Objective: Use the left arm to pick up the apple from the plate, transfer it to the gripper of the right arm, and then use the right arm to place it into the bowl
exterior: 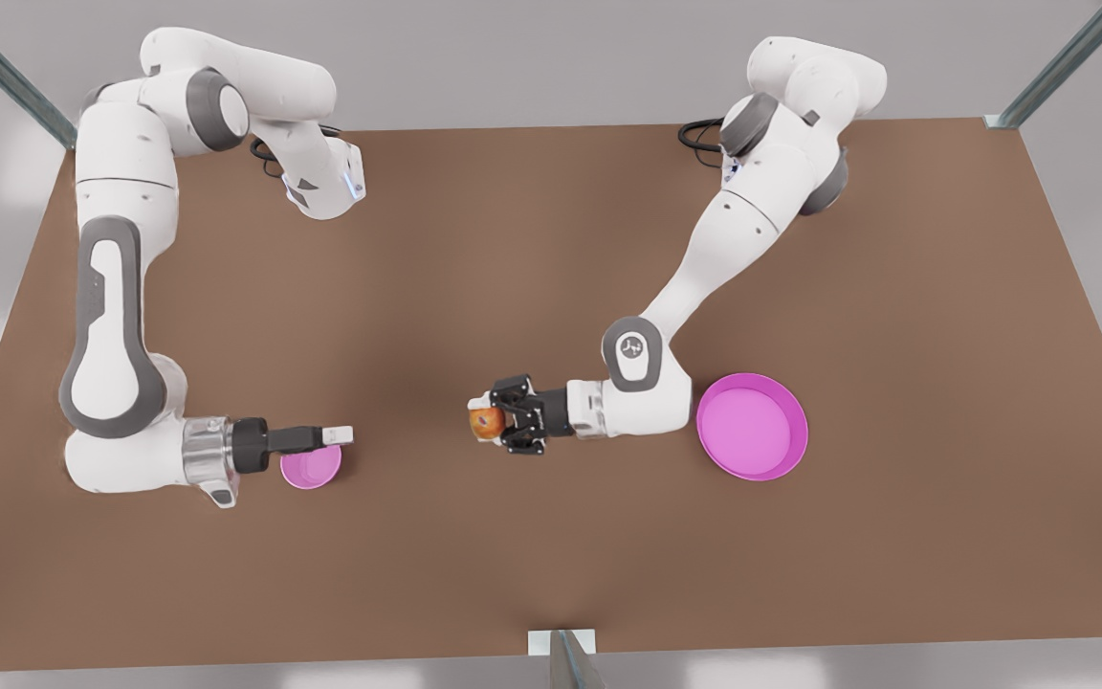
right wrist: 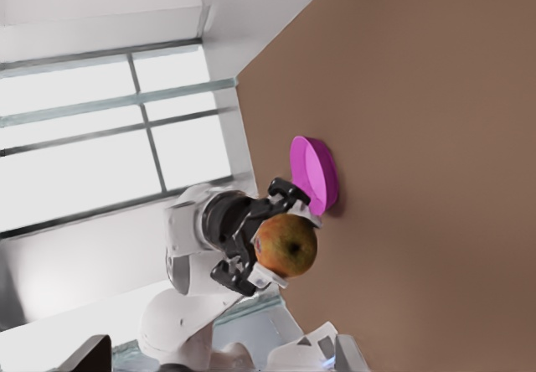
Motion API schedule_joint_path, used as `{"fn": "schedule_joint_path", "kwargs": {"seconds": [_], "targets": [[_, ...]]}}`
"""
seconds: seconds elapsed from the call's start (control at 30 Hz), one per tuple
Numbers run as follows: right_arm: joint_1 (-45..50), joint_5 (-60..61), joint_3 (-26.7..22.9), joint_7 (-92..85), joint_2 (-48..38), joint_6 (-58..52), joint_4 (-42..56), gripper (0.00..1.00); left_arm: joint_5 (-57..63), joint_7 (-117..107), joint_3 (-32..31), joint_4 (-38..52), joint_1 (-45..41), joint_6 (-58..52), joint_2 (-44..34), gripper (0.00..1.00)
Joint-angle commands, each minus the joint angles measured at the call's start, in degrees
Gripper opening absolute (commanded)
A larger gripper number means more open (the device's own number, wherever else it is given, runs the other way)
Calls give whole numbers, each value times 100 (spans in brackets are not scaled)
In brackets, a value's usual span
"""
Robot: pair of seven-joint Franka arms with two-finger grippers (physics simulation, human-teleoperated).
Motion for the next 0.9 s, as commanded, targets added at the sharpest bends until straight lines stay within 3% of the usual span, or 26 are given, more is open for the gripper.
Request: {"fn": "schedule_joint_path", "kwargs": {"seconds": [0.0,0.2,0.37,0.63,0.87], "targets": [[152,704,50,-2789,1,509,-258,100,-132,5346,-7,58,-54,362,39,70],[56,915,358,-3624,-35,843,-1102,100,-150,5548,-323,129,-107,599,136,70],[108,924,464,-3774,-8,1046,-1304,100,-176,5548,-376,340,-203,766,338,70],[117,1091,1123,-3914,-8,1986,-1603,100,-176,5548,-376,366,-212,783,355,70],[170,1169,1184,-4108,18,2144,-1682,100,-176,5548,-376,366,-212,783,355,70]]}}
